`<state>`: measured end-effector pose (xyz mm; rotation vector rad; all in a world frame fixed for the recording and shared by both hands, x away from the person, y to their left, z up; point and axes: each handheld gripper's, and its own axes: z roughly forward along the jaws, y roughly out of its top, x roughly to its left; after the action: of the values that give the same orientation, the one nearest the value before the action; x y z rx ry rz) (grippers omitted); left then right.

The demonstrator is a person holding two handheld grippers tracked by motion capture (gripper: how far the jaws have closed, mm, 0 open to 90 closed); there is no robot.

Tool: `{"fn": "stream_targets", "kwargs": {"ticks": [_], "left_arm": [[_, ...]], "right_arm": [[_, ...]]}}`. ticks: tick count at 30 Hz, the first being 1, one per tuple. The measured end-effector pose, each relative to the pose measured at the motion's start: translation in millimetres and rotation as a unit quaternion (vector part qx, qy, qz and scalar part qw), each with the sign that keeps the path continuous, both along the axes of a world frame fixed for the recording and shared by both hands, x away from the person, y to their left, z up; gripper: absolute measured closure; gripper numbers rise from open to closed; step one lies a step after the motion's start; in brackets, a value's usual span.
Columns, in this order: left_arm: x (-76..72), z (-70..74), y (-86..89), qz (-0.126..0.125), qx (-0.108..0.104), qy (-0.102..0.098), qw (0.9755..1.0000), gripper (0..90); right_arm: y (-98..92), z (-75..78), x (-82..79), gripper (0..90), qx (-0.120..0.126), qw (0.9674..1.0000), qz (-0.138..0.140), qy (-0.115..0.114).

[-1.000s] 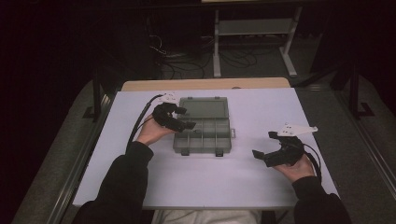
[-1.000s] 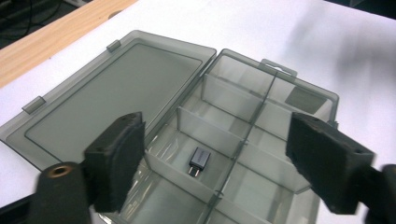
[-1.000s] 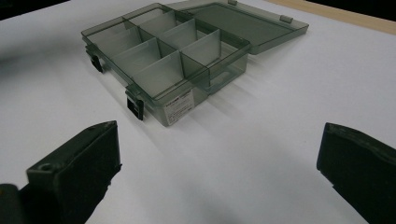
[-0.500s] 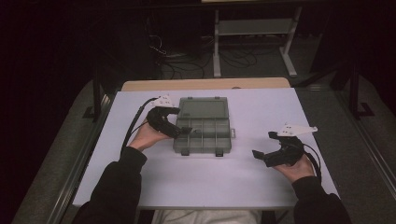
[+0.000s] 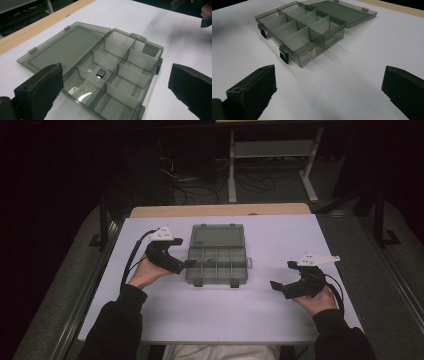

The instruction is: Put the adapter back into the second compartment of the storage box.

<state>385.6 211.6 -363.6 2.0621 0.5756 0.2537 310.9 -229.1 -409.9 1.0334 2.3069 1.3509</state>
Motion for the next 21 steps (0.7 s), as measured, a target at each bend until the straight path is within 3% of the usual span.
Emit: {"fn": "stream_targets", "kwargs": {"ticks": [7, 14, 21], "left_arm": [[-7.7, -3.0, 19.2, 0.019, -0.011, -0.005, 0.9997, 0.0], [-18.7, -0.9, 32.7, 0.023, -0.026, -0.013, 0.9993, 0.0], [-24.9, -3.6, 44.3, 0.031, -0.027, -0.014, 0.9990, 0.0]], "right_arm": [[0.2, -0.1, -0.1, 0.0, 0.000, 1.0000, 0.000, 0.000], [0.2, -0.8, 0.2, 0.0, -0.001, 1.0000, -0.002, 0.003], [0.2, -0.9, 0.2, 0.0, -0.001, 1.0000, -0.003, 0.002]]}}
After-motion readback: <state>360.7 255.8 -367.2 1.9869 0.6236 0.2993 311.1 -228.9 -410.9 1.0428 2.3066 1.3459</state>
